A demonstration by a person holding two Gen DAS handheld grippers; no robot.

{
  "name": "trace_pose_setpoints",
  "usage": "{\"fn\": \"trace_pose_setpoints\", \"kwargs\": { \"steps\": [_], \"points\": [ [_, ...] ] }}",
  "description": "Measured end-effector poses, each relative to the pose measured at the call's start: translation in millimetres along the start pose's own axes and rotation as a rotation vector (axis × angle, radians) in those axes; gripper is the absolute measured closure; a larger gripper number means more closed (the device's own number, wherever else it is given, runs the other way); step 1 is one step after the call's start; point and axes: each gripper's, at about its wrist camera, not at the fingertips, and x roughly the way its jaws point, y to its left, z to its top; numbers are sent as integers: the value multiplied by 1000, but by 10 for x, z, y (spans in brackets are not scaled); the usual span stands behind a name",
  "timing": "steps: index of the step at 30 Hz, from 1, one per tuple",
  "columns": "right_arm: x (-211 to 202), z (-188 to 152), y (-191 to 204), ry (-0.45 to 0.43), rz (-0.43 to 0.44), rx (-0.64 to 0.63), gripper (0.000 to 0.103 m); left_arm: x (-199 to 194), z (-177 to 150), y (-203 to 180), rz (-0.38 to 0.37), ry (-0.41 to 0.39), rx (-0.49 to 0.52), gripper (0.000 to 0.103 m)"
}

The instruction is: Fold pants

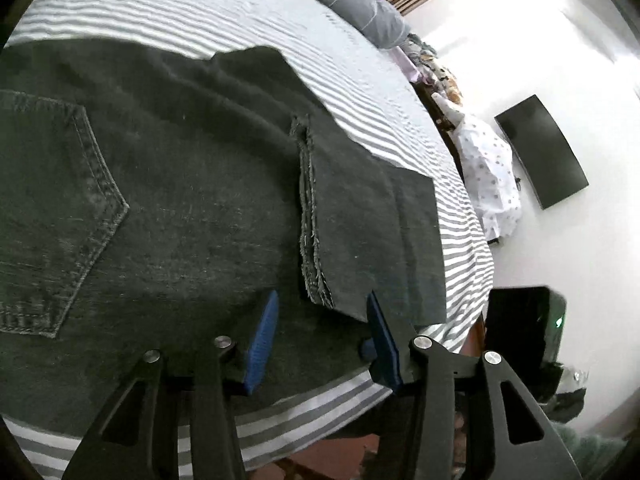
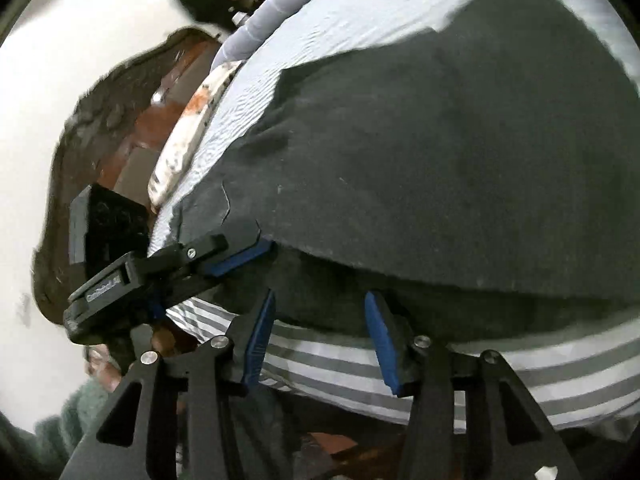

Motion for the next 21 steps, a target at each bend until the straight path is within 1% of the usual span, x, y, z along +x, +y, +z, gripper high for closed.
{"fn": "trace_pose_setpoints", "kwargs": {
  "steps": [2, 5, 9, 11, 17, 19, 21],
  "points": [
    [-42, -2, -119, -39, 40, 53, 59, 44, 28, -19, -2, 2, 1, 56],
    [-169, 39, -300, -88, 64, 124, 59, 120, 68, -61, -9, 11, 1, 55],
    [-406, 69, -590, -169, 69, 218, 59, 248, 124, -128, -6, 12, -3, 55],
    [-511, 79, -723, -218, 62, 270, 59, 293, 140, -148, -3, -1, -13, 55],
    [-865, 68, -983, -329, 39, 334, 59, 335, 109, -230, 42, -29, -11, 55],
    [-937, 66, -1047, -344, 44, 358, 59, 352, 105, -270, 61, -29, -5, 56],
    [-932, 77, -1077, -347, 55, 379, 60, 365, 110, -305, 79, -42, 5, 69]
  ]
}}
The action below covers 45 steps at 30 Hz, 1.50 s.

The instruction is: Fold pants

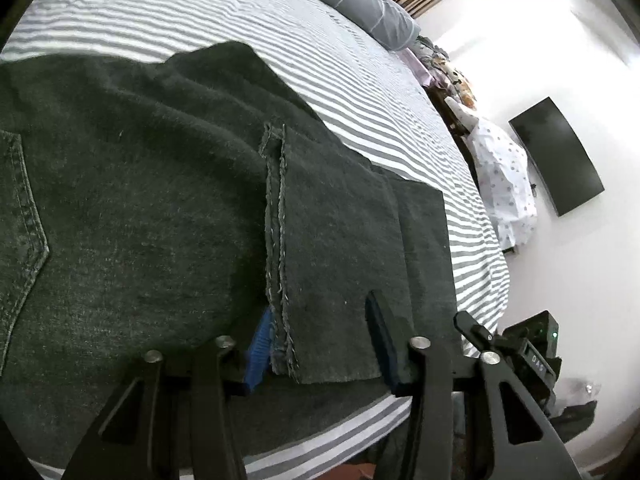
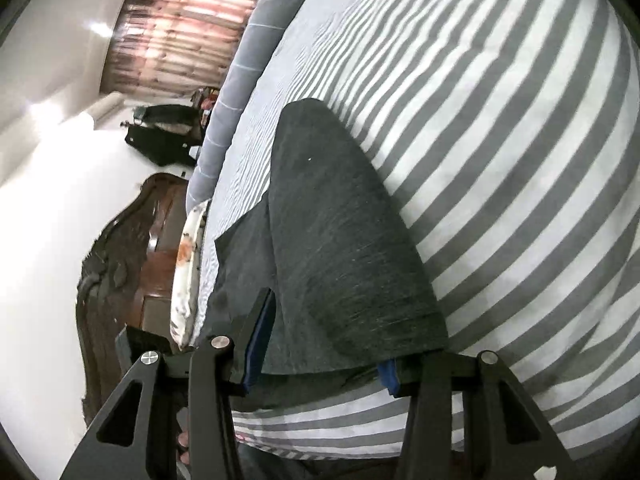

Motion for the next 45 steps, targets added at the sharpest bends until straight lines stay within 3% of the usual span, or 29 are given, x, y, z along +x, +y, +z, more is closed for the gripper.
{"fn": "trace_pose_setpoints", "kwargs": {
  "steps": [1, 2, 4, 7, 17, 22, 25, 28, 31, 34, 37, 38, 41, 45],
  "points": [
    [-3, 2, -9, 2, -4, 3, 62, 19, 5, -16, 27, 1, 8, 85],
    [11, 8, -3, 5, -12, 3, 64, 48, 8, -13, 38, 4, 4, 94],
    [15, 22, -34, 20, -30, 5, 86, 87, 14, 19, 35, 7, -22, 97],
    [23, 39, -77, 41, -36, 20, 93, 73, 5, -38, 52, 0, -9, 98],
    [92, 5, 158, 76, -67, -62, 95, -270, -10, -80, 100, -44, 69, 99],
    [230, -92, 224, 124, -68, -85, 96, -302, -68, 158, 150, -35, 36, 100],
    [285, -132, 230, 132, -95, -100, 96, -269, -105, 283, 132, -20, 5, 100],
    [263, -106, 212, 125, -77, -83, 93, -284, -144, 276, 46, -15, -2, 100],
    [244, -78, 190, 117, -78, -70, 93, -302, -124, 324, 3, -1, -47, 91],
    [224, -73, 168, 114, -79, -77, 93, -357, -152, 365, -39, 5, -85, 73],
    [227, -47, 143, 116, -73, -69, 93, -393, -238, 313, -63, -3, -63, 47],
    [236, -42, 126, 119, -71, -63, 93, -392, -263, 305, -73, -4, -61, 43],
    [250, -39, 67, 123, -59, -35, 93, -351, -359, 259, -110, 2, -65, 43],
    [255, -40, 54, 128, -62, -52, 93, -269, -393, 225, -97, -18, -68, 43]
  ]
}}
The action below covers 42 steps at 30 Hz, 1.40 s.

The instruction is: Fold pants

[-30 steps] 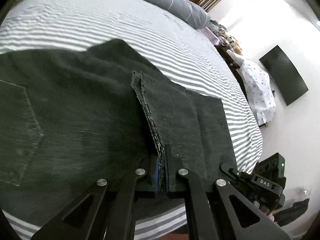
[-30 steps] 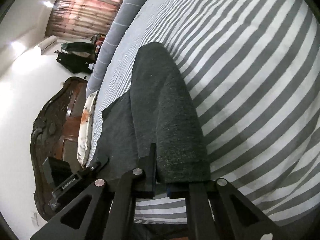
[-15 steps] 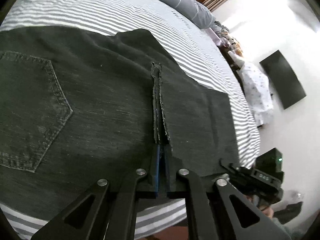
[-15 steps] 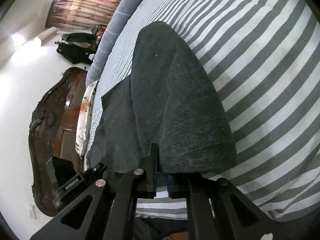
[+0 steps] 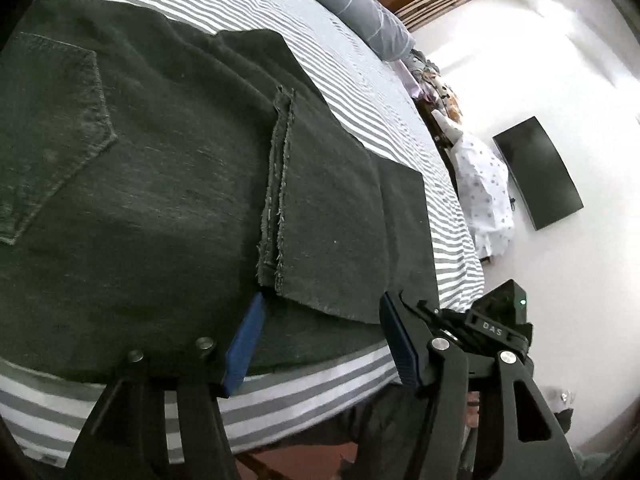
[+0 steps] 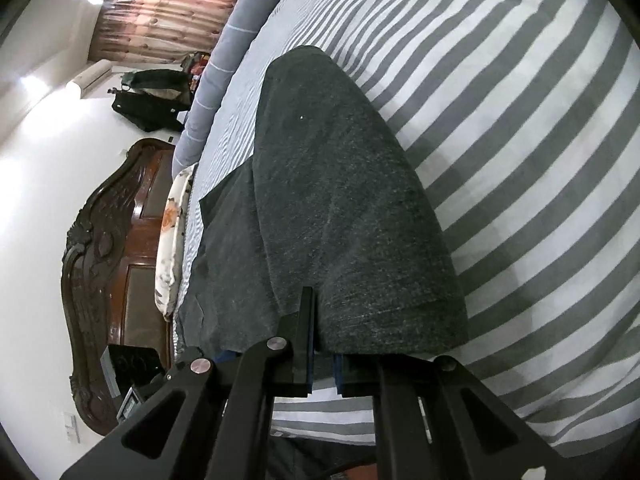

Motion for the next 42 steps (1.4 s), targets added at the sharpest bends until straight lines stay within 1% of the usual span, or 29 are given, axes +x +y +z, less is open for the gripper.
{"fn": "trace_pose_setpoints", "kwargs": {
  "steps": [4, 9, 10, 11, 12, 13, 14, 15, 17, 20, 21, 24, 27, 30, 33, 34, 36, 38, 40, 41, 42],
  "points": [
    [-11, 4, -30, -2, 19, 14, 93, 66, 76, -31, -2, -48, -20, 43],
    [-16, 26, -32, -2, 18, 4, 93, 121, 112, -52, 3, -86, -19, 44],
    [-21, 33, -33, -4, 21, 4, 93, 134, 124, -68, 10, -91, -11, 56],
    [-31, 43, -31, -7, 26, 4, 93, 164, 146, -97, 19, -86, 6, 79],
    [-40, 43, -30, -11, 24, 2, 93, 195, 155, -108, 24, -76, 16, 89],
    [-49, 43, -32, -14, 23, 1, 93, 237, 184, -118, 43, -65, 17, 96],
    [-62, 45, -42, -20, 31, 6, 93, 251, 199, -123, 41, -62, 18, 98],
    [-70, 44, -40, -22, 32, 10, 93, 253, 209, -131, 34, -65, 21, 98],
    [-68, 50, -63, -28, 34, 22, 93, 286, 225, -193, 72, -60, 55, 99],
    [-49, 62, -110, -27, 36, 55, 93, 292, 227, -228, 103, -61, 77, 99],
    [-52, 58, -94, -27, 29, 50, 95, 274, 224, -243, 112, -68, 85, 99],
    [-87, 47, 24, -32, -5, -11, 97, 173, 190, -339, 143, -102, 126, 99],
    [-129, 35, 120, -35, 9, -34, 97, 22, 163, -434, 143, -136, 162, 100],
    [-110, -6, 176, -19, 22, -48, 97, -92, 150, -429, 139, -148, 164, 100],
    [-36, -62, 218, 4, 25, -60, 97, -127, 121, -372, 163, -147, 172, 99],
    [-8, -77, 224, 11, 23, -62, 97, -115, 109, -304, 176, -138, 155, 100],
    [77, -101, 238, 30, 3, -81, 96, -70, 103, -192, 204, -128, 142, 99],
    [187, -122, 223, 69, -7, -73, 94, -33, 102, -115, 241, -128, 149, 99],
    [225, -146, 226, 77, -33, -77, 92, -37, 102, -28, 224, -129, 104, 99],
    [217, -156, 263, 80, -49, -101, 91, -39, 99, -2, 223, -132, 95, 99],
    [212, -153, 298, 89, -62, -122, 87, -35, 92, 2, 232, -134, 100, 99]
  ]
}}
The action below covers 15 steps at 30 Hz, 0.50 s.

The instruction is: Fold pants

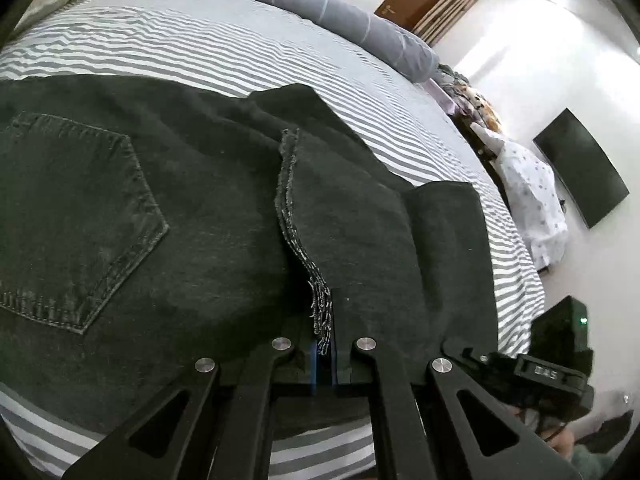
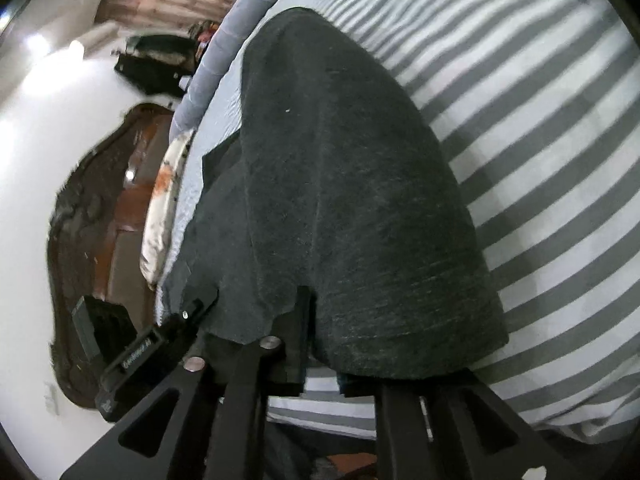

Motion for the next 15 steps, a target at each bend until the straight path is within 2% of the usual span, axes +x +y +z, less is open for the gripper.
{"fn": "trace_pose_setpoints", "kwargs": {
  "steps": [3, 7, 11, 13, 15],
  "points": [
    [-102, 0, 117, 29, -66, -72, 82, 0, -29, -43, 14, -11, 37, 99],
    [-313, -50, 247, 81, -106, -153, 81, -137, -55, -217, 37, -93, 109, 99],
    [-475, -101, 451, 135, -80, -237, 81, -303, -105, -524, 99, -196, 279, 99],
    [-532, -106, 568, 129, -82, -278, 81, -264, -132, -569, 134, -192, 319, 99],
    [-589, -21, 681, 92, -86, -315, 81, -196, -145, -495, 142, -158, 291, 99]
  ]
}}
